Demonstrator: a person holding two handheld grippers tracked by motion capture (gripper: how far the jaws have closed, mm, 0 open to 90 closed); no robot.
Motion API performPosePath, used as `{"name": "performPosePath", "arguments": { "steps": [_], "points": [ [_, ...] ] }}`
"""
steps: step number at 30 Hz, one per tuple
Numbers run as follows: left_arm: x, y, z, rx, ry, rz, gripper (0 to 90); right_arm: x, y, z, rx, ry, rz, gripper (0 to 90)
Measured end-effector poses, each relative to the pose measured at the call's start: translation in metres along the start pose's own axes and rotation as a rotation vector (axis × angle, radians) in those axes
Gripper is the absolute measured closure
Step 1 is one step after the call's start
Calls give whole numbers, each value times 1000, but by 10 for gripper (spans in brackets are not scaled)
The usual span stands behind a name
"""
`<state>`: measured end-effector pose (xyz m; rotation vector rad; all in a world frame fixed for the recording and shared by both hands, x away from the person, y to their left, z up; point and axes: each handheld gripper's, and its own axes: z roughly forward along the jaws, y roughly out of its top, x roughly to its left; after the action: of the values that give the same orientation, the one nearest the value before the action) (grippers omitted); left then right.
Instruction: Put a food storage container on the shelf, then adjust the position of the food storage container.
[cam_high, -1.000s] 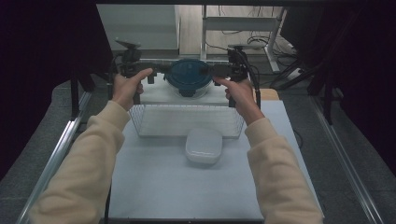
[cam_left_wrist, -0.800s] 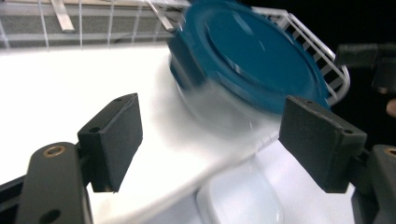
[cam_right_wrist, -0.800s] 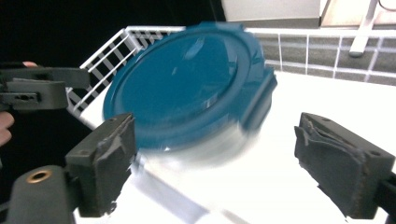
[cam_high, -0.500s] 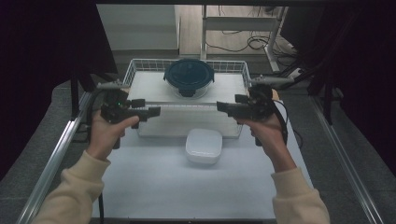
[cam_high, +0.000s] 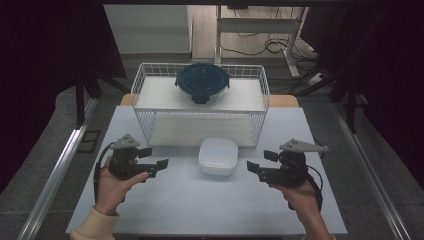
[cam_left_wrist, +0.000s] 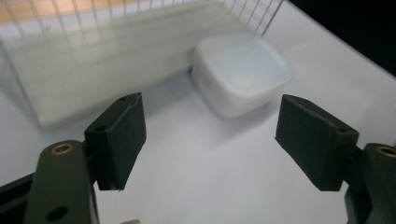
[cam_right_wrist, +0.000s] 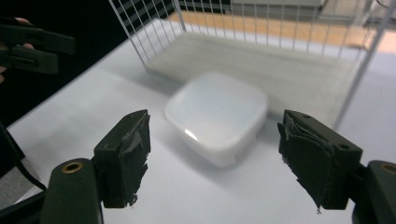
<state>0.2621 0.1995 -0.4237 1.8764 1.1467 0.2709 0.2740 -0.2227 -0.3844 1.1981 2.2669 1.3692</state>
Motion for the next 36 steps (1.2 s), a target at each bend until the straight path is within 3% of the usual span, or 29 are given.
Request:
{"name": "performPosePath", "arguments": {
  "steps": [5,8,10,13,17,22,25,28,36],
  "points": [
    [6,-26,4,18,0,-10,247,-5,-25,2,27,-7,29,251],
    [6,-43,9,26,-7,-38,249,-8,-38,7,51,-6,35,254],
    [5,-53,15,67,-2,-27,250,-9,-47,9,84,-9,34,255],
    [5,-62,17,91,-2,-18,252,-12,-64,10,110,-11,41,260],
    [5,-62,16,88,3,-9,255,-17,-76,10,137,-23,62,265],
    [3,-63,18,95,2,6,256,-17,-75,10,131,-23,57,269],
    [3,-64,18,85,-56,-42,259,-16,-75,9,125,-19,54,281],
    [0,-63,18,98,-18,-25,262,-18,-74,7,124,-14,54,289],
    [0,-64,17,90,-20,-33,263,-19,-74,8,128,-14,54,293]
  ]
}}
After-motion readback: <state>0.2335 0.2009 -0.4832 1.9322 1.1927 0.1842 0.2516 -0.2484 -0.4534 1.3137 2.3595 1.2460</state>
